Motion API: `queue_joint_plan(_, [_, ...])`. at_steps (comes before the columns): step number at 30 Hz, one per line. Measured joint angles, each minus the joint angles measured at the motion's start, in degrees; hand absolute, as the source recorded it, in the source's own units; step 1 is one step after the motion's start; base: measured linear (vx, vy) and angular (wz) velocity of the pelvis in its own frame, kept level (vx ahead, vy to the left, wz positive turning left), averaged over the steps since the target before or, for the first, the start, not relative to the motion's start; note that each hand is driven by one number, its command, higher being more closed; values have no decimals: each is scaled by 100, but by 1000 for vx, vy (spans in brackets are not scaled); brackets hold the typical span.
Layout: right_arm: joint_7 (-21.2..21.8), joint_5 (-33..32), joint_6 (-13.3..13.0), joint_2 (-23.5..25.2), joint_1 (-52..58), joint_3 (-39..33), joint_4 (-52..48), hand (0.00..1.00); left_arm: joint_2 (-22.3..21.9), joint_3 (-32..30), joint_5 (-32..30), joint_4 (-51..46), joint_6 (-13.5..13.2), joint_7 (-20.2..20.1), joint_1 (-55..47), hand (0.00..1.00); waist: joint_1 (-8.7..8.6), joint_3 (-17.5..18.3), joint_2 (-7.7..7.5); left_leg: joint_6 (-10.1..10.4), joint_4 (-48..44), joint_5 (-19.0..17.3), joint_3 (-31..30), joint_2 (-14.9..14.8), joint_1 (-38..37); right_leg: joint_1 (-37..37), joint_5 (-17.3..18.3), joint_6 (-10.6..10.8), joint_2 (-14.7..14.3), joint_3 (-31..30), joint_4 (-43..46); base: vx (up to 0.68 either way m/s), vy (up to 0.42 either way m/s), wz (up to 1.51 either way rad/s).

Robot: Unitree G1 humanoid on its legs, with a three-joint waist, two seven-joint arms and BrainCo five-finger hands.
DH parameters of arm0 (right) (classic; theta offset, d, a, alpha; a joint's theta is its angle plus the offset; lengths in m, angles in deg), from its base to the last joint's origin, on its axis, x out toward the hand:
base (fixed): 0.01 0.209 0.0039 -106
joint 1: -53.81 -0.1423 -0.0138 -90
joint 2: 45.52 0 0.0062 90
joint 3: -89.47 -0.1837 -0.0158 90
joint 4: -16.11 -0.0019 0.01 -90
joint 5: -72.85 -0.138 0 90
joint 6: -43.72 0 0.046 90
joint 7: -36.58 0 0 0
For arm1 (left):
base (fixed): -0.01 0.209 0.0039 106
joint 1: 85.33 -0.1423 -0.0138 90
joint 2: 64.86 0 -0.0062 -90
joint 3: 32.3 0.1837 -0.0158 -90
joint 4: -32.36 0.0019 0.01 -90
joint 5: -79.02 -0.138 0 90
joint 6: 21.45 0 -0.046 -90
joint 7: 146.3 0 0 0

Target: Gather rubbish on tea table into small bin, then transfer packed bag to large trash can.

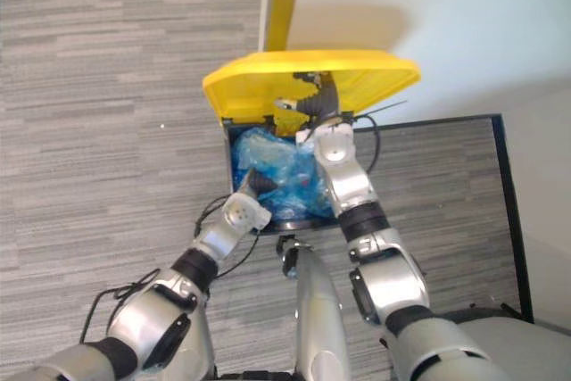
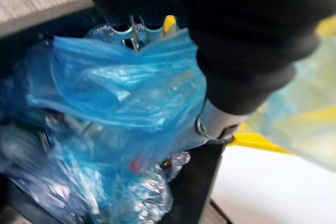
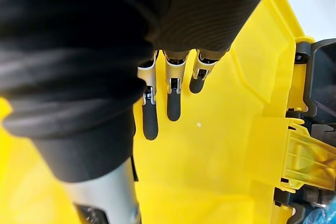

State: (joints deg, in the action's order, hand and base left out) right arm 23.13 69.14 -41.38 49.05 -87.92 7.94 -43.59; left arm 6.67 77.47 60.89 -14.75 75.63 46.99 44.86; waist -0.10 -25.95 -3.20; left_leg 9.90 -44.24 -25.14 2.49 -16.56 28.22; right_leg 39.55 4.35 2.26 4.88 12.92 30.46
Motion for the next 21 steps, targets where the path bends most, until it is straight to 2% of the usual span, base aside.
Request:
queue_joint_plan(6, [93, 192, -15, 52, 298, 81, 41, 0, 9, 46, -190, -2, 3, 1, -144, 0, 58, 131, 29, 52, 152, 39, 66, 17, -260, -190, -43, -40, -24, -39, -91, -7, -3, -3])
queue_joint_plan(10, [158, 660, -9, 71, 570, 96, 239, 0, 99, 186, -159, -192, -15, 0, -423, 0, 101, 248, 62, 75, 407, 128, 147, 30, -580, -426, -42, -40, -25, -52, -190, 4, -2, -1])
queue_joint_plan(15, [248, 1366, 1, 4, 998, 94, 307, 0, 339, 265, 76, -744, -56, -4, -749, 0, 213, 389, 71, 94, 724, 273, 153, 80, -829, -590, -36, -30, -9, -36, -265, 1, -17, 6])
queue_joint_plan(16, [280, 1513, 9, -20, 1117, 85, 354, 0, 409, 262, 184, -903, -69, -5, -843, 0, 226, 412, 111, 96, 784, 313, 88, 98, -870, -669, -17, -7, 24, 33, -278, 0, -30, 20])
queue_joint_plan(21, [391, 1728, 30, -145, 1602, 65, 454, 0, 654, 142, 494, -1429, -232, -83, -1364, 0, 292, 529, 161, 61, 997, 431, -88, 180, -958, -801, 95, 112, 123, 190, -283, -3, -29, 23])
